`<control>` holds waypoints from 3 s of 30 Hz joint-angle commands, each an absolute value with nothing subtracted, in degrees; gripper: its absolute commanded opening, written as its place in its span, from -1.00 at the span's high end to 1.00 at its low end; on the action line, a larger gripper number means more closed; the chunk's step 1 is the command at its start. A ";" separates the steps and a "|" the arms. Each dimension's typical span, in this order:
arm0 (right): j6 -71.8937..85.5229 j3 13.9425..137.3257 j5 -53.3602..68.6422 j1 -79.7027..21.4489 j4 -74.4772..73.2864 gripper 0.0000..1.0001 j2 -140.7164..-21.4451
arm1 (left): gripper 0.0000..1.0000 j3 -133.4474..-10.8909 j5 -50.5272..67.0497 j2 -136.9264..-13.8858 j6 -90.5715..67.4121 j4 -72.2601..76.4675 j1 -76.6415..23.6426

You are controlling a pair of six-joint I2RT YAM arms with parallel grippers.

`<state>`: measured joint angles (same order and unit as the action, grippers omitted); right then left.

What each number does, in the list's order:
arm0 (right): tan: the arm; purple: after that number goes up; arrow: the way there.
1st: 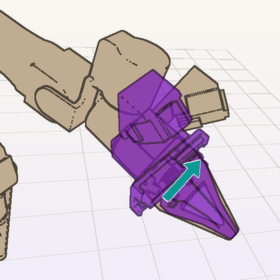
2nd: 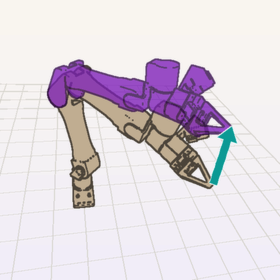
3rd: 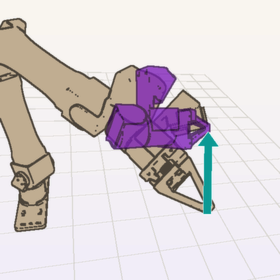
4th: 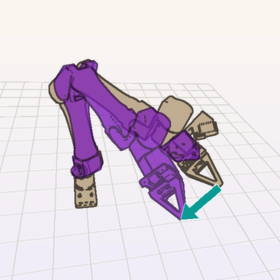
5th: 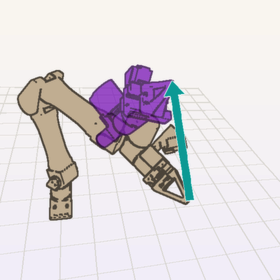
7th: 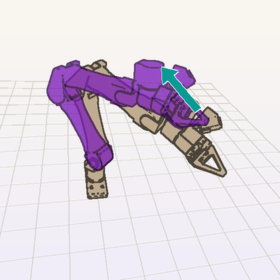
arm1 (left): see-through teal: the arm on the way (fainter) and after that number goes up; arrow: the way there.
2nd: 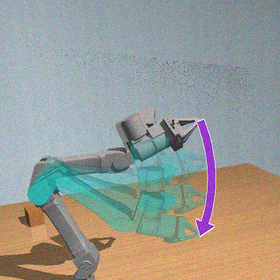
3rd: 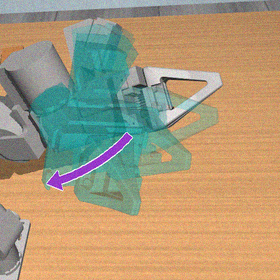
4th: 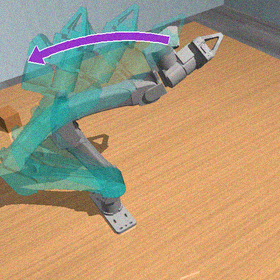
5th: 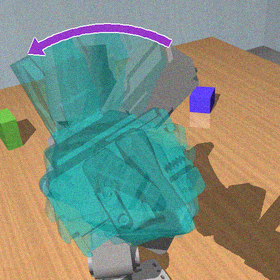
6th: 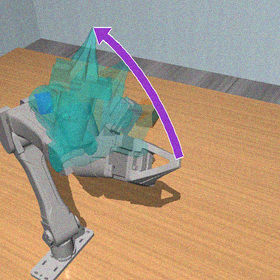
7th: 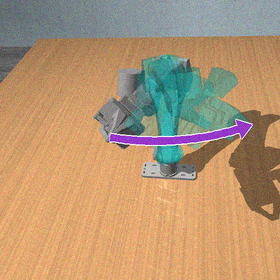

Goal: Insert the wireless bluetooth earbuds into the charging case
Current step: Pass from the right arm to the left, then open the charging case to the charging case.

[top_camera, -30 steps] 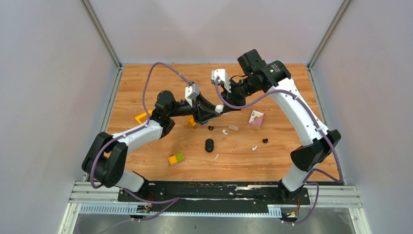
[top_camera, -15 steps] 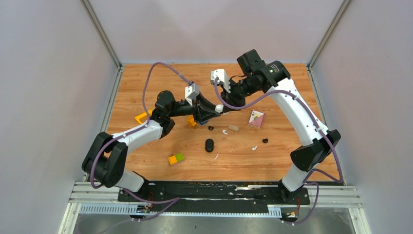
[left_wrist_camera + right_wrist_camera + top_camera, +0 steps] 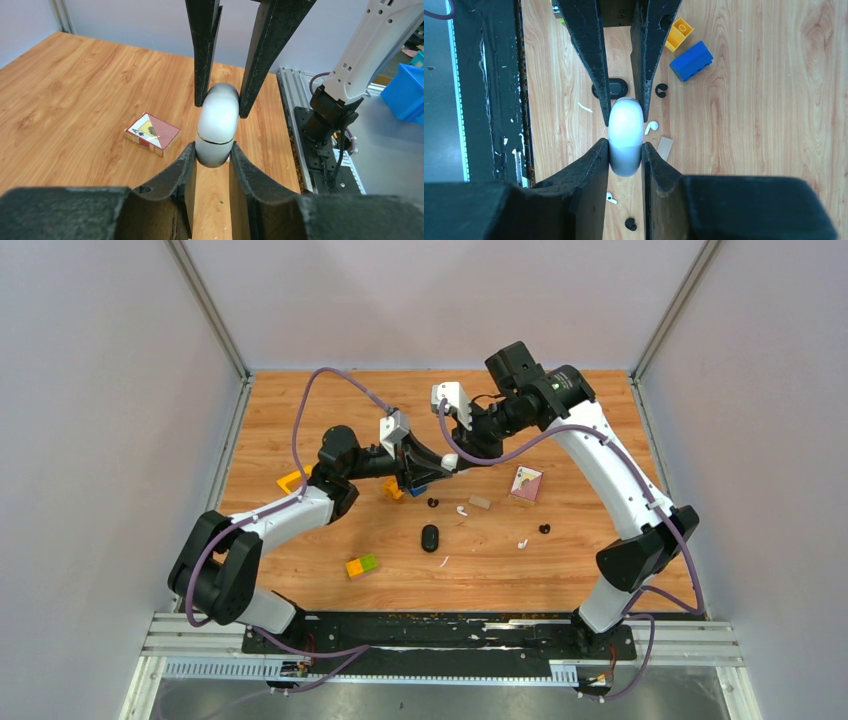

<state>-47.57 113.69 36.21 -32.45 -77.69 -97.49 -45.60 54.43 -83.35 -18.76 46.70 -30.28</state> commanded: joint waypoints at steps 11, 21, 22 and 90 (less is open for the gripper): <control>-45.49 114.78 37.63 -33.32 -76.06 0.65 -98.61 | 0.81 -47.24 54.73 -82.81 -17.99 49.04 -30.23; -45.29 115.05 37.62 -33.29 -75.76 0.66 -98.74 | 0.16 -48.09 54.81 -83.45 -18.81 48.91 -30.57; -45.27 115.05 37.69 -33.36 -75.68 0.66 -98.76 | 0.15 -48.23 54.91 -83.57 -18.67 48.87 -30.66; -34.59 119.07 38.41 -28.13 -70.73 0.11 -98.61 | 1.00 -45.60 56.20 -82.61 -15.74 50.25 -30.85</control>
<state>-36.07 115.57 37.60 -28.40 -73.17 -98.61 -46.15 56.45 -83.92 -15.11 46.61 -30.68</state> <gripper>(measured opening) 0.449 0.348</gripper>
